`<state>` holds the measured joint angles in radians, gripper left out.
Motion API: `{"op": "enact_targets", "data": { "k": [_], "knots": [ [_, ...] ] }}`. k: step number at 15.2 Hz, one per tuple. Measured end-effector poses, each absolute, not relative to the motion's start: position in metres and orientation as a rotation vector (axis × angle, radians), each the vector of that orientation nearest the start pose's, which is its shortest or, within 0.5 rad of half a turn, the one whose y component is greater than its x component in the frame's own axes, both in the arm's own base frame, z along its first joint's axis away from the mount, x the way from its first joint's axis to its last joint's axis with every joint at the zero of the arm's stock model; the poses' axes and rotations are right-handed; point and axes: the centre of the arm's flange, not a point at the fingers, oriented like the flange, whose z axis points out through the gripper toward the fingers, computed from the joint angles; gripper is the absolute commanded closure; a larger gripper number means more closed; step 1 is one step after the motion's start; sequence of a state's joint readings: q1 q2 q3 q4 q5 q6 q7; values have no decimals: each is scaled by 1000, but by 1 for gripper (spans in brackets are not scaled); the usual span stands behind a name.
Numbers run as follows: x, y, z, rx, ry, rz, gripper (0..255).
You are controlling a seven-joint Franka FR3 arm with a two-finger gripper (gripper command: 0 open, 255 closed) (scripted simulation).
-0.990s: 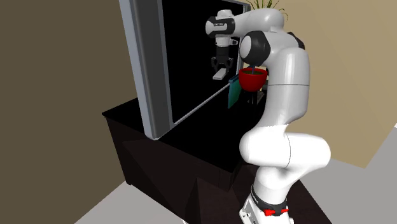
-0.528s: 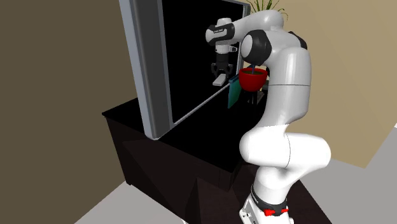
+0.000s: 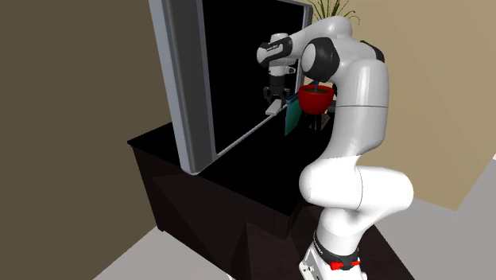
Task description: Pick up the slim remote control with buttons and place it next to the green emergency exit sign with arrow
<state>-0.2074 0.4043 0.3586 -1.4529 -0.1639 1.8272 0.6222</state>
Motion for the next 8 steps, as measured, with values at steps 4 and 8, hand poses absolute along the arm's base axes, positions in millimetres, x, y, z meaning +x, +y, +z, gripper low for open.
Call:
{"op": "enact_targets", "data": {
  "k": [4, 8],
  "knots": [
    [672, 53, 444, -3080, 713, -6, 255],
    [672, 52, 424, -3080, 714, -6, 255]
  ]
}}
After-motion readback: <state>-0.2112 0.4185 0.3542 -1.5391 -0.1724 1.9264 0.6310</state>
